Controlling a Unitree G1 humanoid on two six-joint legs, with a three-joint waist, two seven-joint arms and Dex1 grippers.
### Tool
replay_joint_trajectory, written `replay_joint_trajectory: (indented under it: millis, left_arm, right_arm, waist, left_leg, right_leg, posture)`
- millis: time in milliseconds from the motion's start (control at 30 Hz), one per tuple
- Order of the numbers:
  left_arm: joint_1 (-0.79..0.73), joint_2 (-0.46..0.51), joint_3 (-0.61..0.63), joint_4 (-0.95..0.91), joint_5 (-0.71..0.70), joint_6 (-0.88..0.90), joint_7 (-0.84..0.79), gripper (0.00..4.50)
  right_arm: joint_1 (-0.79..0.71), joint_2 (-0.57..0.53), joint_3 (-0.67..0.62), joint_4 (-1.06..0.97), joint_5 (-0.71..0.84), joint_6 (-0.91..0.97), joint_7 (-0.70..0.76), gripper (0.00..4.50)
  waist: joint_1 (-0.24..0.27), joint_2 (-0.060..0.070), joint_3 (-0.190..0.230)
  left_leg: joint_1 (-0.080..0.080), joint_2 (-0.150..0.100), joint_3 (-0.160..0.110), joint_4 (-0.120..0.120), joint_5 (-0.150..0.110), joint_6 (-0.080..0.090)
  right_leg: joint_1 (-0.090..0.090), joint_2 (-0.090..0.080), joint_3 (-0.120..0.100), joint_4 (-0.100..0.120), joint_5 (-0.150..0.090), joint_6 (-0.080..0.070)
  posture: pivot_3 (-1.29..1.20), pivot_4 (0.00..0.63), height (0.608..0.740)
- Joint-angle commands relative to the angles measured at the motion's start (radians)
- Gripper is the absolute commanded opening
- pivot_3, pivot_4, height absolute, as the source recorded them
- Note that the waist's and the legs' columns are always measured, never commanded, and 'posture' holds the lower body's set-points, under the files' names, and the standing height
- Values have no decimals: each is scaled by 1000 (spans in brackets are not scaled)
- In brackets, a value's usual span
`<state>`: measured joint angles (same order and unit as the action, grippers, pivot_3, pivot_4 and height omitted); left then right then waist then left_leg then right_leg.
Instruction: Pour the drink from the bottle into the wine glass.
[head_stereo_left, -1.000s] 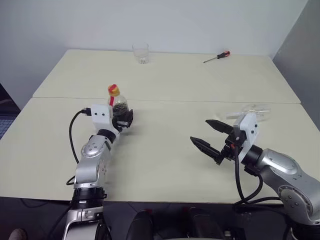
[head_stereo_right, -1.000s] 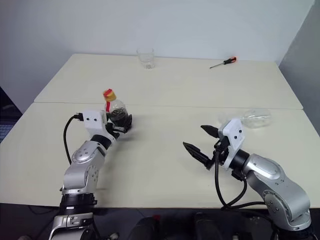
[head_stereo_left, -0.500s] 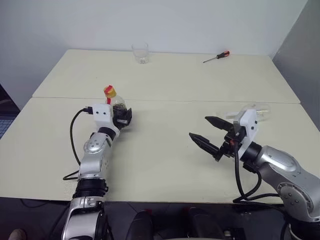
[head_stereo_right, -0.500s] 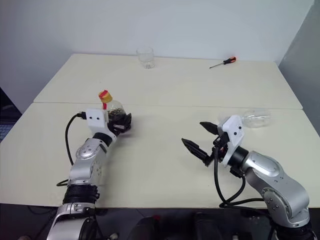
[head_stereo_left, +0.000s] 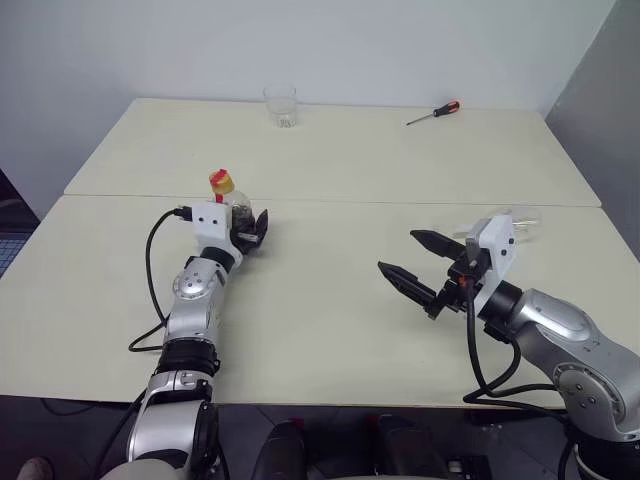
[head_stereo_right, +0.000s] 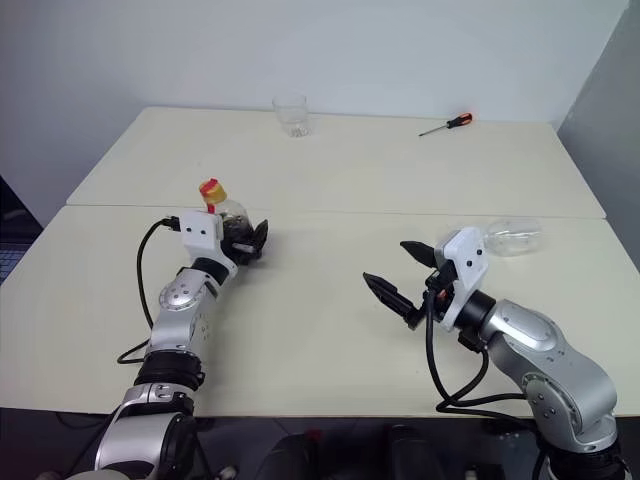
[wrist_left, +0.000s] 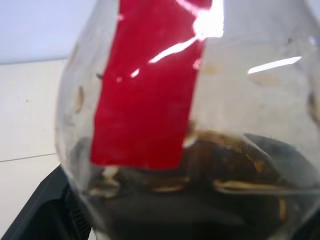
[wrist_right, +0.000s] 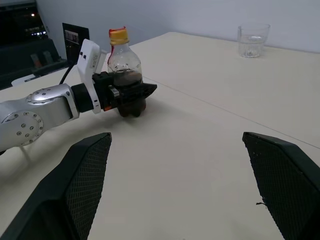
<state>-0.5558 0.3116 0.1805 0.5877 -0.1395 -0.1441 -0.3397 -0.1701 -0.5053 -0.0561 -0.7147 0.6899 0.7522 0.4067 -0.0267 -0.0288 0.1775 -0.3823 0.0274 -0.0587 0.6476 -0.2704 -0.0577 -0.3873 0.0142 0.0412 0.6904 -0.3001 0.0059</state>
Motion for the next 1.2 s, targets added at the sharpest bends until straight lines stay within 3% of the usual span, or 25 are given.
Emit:
replay_joint_trajectory:
  millis: [33, 200, 300, 567, 700, 933, 1200]
  left_arm:
    - [-14, 9, 0, -15, -5, -36, -14, 3876]
    - [-15, 12, 6, -11, -7, -41, -20, 2450]
    - [-17, 12, 10, -8, -8, -42, -21, 2095]
    - [-21, 24, -1, -23, -9, -16, -52, 1997]
    - [-54, 44, -36, -94, -35, 83, -151, 1995]
    - [-121, 100, -143, -280, -136, 336, -450, 1995]
    - [-171, 113, -204, -386, -183, 448, -606, 1995]
  right_arm:
    - [-13, 0, -19, -18, 17, -6, -5, 4500]
    - [-18, 1, -16, -13, 16, -8, -3, 4500]
    - [-22, 1, -14, -10, 16, -8, -2, 4500]
    - [-46, -2, 0, 8, 2, -10, 6, 4500]
    - [-197, -4, 81, 125, -97, -31, 18, 4500]
    - [-504, 116, 201, 392, -202, -124, 98, 4500]
    - [-672, 215, 214, 570, -214, -127, 169, 4500]
  waist:
    - [0, 0, 0]
    - [0, 0, 0]
    - [0, 0, 0]
    - [0, 0, 0]
    - [-4, 0, 0]
    - [-5, 0, 1]
    - [-5, 0, 1]
  left_leg:
    - [0, 0, 0, 0, 0, 0]
    - [0, 0, 0, 0, 0, 0]
    - [0, 0, 0, 0, 0, 0]
    - [0, 0, 0, 0, 0, 0]
    - [1, 0, 1, 1, 0, 0]
    - [0, 0, -1, 2, 0, 0]
    - [-3, 2, 2, 1, 0, 0]
  right_leg:
    - [0, 0, 0, 0, 0, 0]
    - [0, 0, 0, 0, 0, 0]
    - [0, 0, 0, 0, 0, 0]
    - [0, 0, 0, 1, 0, 0]
    - [-1, 0, 0, 3, 0, 0]
    - [-2, 2, -1, 6, 0, -1]
    - [-5, -2, -1, 4, 0, -1]
  posture:
    - [0, 150, 740]
    - [0, 150, 740]
    - [0, 150, 740]
    - [0, 150, 740]
    - [0, 150, 740]
    - [0, 150, 740]
    - [0, 150, 740]
